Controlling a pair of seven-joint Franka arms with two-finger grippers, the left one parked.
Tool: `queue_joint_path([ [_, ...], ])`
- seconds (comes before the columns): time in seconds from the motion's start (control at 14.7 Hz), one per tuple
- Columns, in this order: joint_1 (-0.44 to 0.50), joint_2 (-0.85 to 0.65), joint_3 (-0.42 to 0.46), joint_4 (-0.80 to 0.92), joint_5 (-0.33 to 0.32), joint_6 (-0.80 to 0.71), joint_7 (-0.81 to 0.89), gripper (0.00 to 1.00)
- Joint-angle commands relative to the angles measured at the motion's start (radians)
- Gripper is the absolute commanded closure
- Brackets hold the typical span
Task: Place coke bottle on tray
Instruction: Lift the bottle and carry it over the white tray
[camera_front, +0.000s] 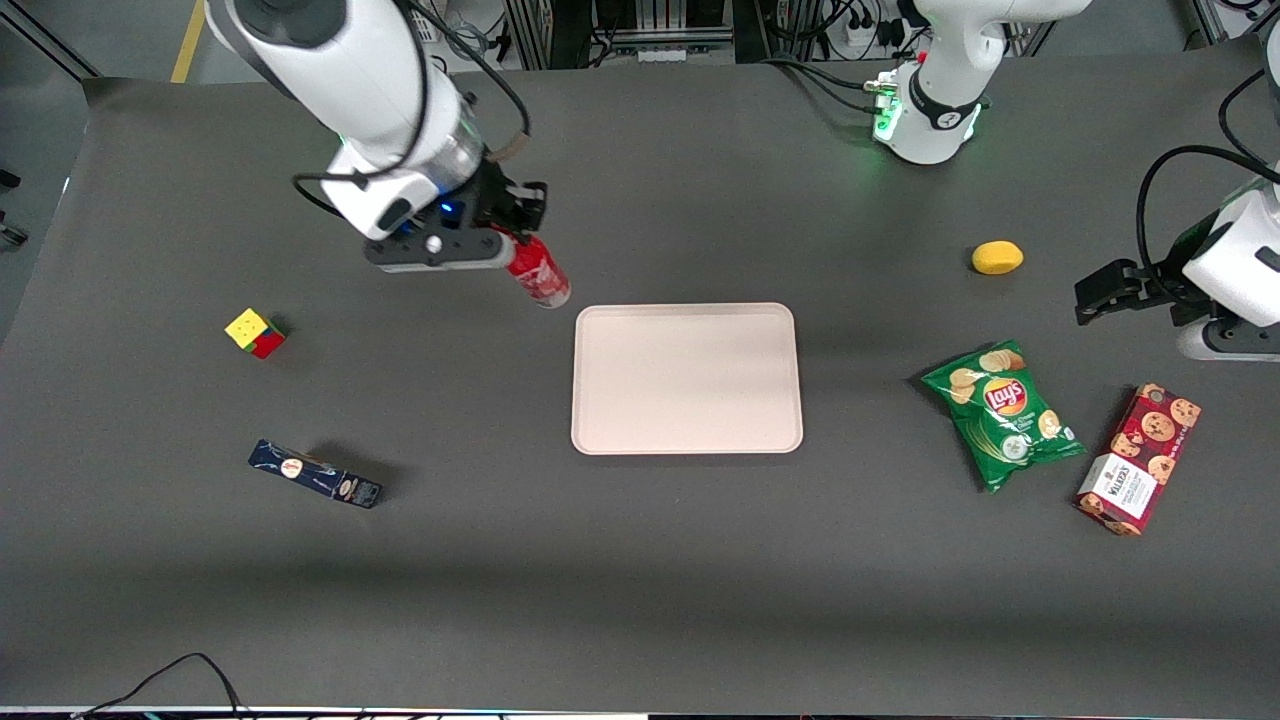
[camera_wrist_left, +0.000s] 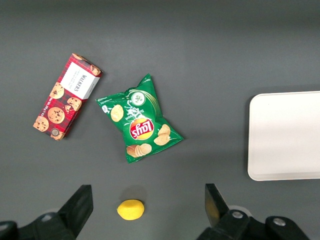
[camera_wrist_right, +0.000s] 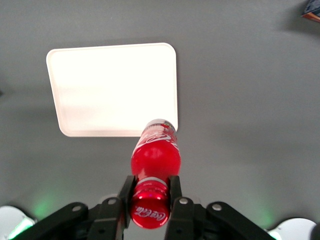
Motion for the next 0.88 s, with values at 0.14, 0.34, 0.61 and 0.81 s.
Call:
queue_joint_path([
  [0.14, 0.053, 0.181, 0.056, 0.100, -0.131, 0.083, 0.163, 1.00],
  [0.34, 0.070, 0.238, 0.064, 0.099, -0.182, 0.150, 0.206, 1.00],
  [0.61, 0.075, 0.313, 0.067, 0.087, -0.251, 0.204, 0.215, 1.00],
  [0.81, 0.075, 0.357, 0.067, 0.073, -0.275, 0.239, 0.217, 1.00],
])
